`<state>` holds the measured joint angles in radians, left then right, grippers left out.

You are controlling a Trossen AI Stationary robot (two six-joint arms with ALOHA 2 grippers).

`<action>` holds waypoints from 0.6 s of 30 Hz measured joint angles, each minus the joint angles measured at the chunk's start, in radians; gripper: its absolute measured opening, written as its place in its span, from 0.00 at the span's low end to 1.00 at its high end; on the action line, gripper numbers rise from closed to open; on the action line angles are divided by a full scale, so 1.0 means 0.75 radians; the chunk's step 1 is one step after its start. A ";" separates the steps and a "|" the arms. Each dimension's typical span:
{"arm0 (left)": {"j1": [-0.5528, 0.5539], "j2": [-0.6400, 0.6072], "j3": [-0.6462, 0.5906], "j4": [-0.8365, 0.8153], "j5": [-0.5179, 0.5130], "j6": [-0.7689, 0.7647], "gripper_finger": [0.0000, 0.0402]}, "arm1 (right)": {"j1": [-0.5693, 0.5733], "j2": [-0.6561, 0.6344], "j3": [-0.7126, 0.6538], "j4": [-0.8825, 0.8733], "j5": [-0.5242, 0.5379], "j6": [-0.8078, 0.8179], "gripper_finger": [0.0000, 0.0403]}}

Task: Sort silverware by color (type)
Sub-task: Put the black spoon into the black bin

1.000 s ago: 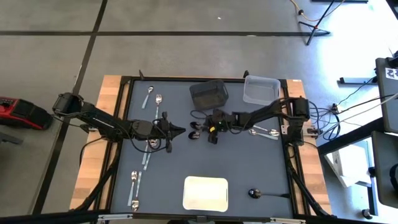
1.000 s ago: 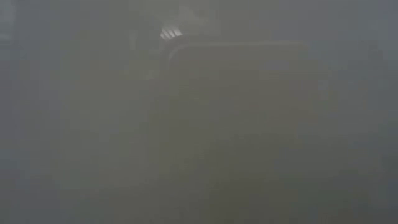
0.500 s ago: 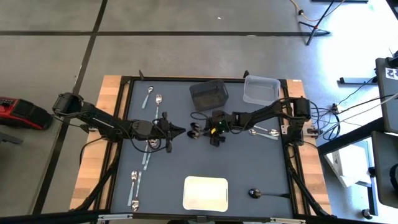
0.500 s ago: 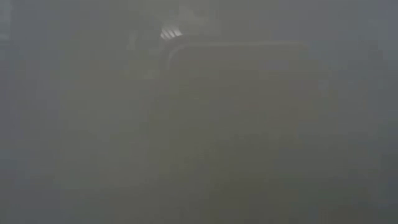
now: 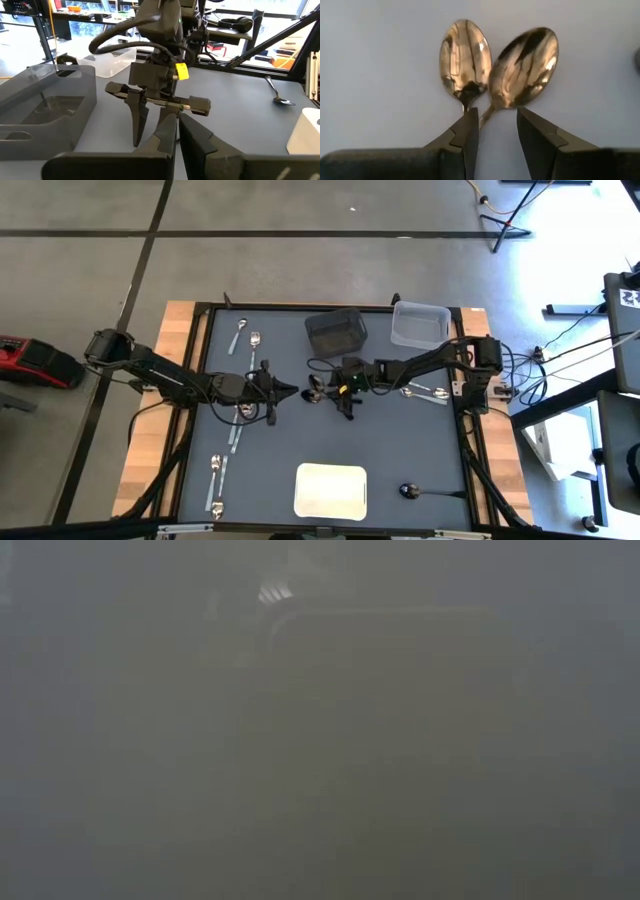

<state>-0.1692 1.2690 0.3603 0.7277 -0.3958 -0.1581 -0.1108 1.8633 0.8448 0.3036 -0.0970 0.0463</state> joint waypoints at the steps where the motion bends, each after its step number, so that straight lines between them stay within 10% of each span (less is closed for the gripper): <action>1: 0.000 0.000 0.000 0.000 0.000 0.000 0.04 | 0.000 0.000 0.000 0.004 0.000 0.001 0.31; 18: 0.000 -0.001 0.000 -0.001 -0.004 0.000 0.04 | -0.002 0.026 0.002 -0.035 0.195 -0.075 0.31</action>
<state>-0.1690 1.2686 0.3603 0.7273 -0.3990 -0.1581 -0.1120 1.8830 0.8459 0.2777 0.0494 -0.0101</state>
